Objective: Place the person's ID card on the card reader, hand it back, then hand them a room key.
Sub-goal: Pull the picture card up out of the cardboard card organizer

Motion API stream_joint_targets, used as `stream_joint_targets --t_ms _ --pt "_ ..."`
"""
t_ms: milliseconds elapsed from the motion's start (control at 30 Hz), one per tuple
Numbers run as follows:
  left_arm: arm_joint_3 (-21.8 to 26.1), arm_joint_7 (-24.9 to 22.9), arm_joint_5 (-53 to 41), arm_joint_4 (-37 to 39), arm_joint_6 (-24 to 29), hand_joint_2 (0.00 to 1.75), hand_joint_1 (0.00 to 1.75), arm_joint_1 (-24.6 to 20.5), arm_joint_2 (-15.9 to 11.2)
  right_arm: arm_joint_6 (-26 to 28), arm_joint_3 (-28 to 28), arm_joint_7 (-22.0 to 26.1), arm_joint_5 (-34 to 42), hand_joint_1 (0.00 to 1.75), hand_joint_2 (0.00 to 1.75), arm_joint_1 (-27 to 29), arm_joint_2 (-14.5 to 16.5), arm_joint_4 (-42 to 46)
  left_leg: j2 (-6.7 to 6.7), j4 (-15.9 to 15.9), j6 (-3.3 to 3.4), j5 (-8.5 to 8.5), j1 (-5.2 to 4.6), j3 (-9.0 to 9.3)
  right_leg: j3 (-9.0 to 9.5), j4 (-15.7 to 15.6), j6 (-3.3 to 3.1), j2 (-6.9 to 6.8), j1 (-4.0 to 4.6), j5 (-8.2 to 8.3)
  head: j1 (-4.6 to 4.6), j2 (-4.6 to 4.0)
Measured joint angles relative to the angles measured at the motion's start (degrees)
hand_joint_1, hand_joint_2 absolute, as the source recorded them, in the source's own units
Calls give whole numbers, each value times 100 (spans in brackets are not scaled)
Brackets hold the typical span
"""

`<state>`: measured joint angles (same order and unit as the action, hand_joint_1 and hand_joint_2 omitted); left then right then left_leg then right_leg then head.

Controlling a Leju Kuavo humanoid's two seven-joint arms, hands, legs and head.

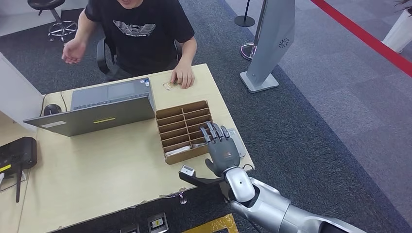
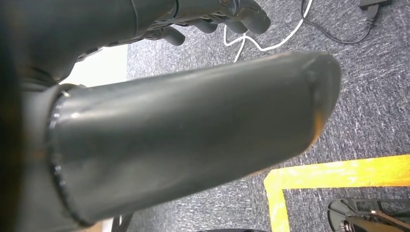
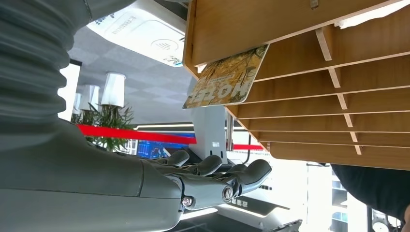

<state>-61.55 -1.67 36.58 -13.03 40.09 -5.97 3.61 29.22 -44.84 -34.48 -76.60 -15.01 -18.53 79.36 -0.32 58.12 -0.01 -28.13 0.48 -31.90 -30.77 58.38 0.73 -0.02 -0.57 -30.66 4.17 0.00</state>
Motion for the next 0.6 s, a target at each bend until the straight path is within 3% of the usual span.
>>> stream_joint_targets --t_ms 600 --pt "22 61 -92 1 0 0 0 1 0 155 -3 36 82 0 175 -117 0 -263 0 0 0 0 0 0 0 0 0 0 0 0 0 0"
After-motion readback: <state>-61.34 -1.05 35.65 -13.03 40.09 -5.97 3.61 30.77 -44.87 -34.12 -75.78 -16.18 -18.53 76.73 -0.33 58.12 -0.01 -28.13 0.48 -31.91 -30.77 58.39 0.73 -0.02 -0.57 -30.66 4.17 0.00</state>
